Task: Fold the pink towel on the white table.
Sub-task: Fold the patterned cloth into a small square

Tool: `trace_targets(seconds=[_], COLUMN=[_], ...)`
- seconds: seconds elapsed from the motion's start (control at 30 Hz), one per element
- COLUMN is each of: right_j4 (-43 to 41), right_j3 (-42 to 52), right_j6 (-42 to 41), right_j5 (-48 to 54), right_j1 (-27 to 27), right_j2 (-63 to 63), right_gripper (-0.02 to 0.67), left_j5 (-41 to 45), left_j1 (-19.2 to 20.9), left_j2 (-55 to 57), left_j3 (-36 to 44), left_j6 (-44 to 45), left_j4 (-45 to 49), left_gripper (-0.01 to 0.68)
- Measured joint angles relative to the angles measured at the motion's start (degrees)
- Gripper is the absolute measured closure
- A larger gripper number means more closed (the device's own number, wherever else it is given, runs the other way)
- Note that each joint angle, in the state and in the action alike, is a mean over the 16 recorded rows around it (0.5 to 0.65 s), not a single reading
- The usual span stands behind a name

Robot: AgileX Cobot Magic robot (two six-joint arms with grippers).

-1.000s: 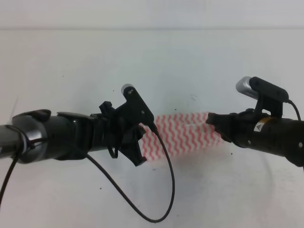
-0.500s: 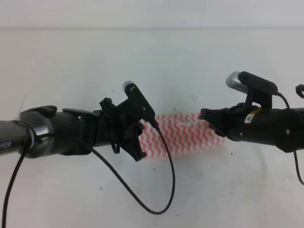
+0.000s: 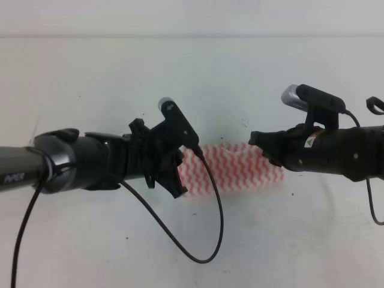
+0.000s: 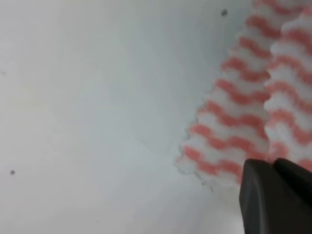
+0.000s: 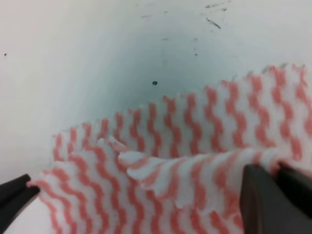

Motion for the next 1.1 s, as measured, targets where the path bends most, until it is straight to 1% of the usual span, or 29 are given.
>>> trace_targets(seconds=[0.53,1.1], right_j4=[-0.19,-0.3], right_j3=[-0.04,-0.04], right_j6=[-0.02,-0.02], right_j5=[-0.69,-1.04], right_j1=[-0.33,-0.33], right_j2=[0.08,0.08], right_gripper=[0.665,0.665], left_j5=[0.04,-0.33], left_j1=[0.01,0.02], left_j2=[1.62,1.81], left_j3=[-2.0,-2.16], left_j6=[-0.18,-0.2], left_j4=[-0.03,-0.04], left_gripper=[0.676,0.676])
